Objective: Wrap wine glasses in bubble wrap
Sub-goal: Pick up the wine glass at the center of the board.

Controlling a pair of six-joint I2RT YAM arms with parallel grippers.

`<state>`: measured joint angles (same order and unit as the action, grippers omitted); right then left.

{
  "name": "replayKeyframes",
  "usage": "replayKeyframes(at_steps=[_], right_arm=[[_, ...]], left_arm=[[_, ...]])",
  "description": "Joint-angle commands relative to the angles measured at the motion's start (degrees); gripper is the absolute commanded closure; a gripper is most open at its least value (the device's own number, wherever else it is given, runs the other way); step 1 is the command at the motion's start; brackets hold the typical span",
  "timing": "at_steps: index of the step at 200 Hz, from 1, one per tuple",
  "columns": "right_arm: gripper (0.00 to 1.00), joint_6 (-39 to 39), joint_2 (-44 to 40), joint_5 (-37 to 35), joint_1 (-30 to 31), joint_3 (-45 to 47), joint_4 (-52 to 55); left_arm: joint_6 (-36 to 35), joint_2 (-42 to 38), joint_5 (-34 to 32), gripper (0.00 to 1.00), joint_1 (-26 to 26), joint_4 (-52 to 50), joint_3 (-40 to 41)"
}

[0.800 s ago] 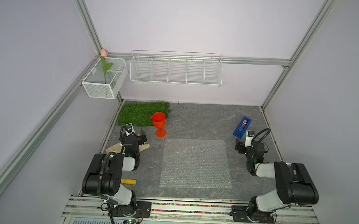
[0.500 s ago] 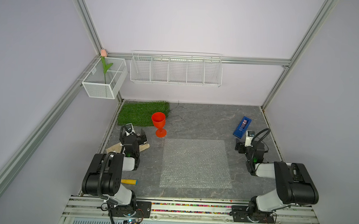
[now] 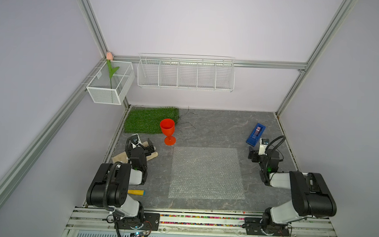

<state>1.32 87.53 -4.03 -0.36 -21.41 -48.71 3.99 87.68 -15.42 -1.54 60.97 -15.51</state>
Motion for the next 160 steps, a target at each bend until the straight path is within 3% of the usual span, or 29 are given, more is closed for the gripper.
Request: replayKeyframes(at_steps=[1, 62, 86, 99, 110, 140, 160], right_arm=[[0.11, -1.16, -3.69, -1.16, -0.74, -2.02, 4.12], [0.11, -1.38, -9.8, 0.46, -1.13, -4.94, 14.26], [0.11, -6.83, -15.8, 2.04, -1.3, -8.53, 23.59], [0.11, -12.45, -17.91, 5.94, -1.5, -11.62, 28.4], [0.11, -17.32, -18.36, 9.87, -1.53, -15.51, 34.96], [0.11, -23.66, -16.2, 28.65, -1.49, -23.3, 42.66], [0.11, -30.3, -14.93, 38.45, -0.81, -21.87, 35.58]], left_arm=[[-0.04, -3.79, -0.36, 0.0, 0.02, 0.9, 0.77], [-0.08, -16.41, 0.12, 0.0, 0.05, -15.89, -2.91], [7.52, -24.86, -3.66, 0.0, 0.05, -31.23, -8.33], [9.39, -28.03, 0.02, 0.0, 0.04, -38.55, -11.36], [8.25, -29.67, 7.46, 0.0, 0.04, -42.46, -13.34], [13.68, -32.36, 25.5, 0.0, -0.44, -41.77, -13.09], [10.35, -32.88, 23.14, 0.0, -7.47, -43.07, -12.42]])
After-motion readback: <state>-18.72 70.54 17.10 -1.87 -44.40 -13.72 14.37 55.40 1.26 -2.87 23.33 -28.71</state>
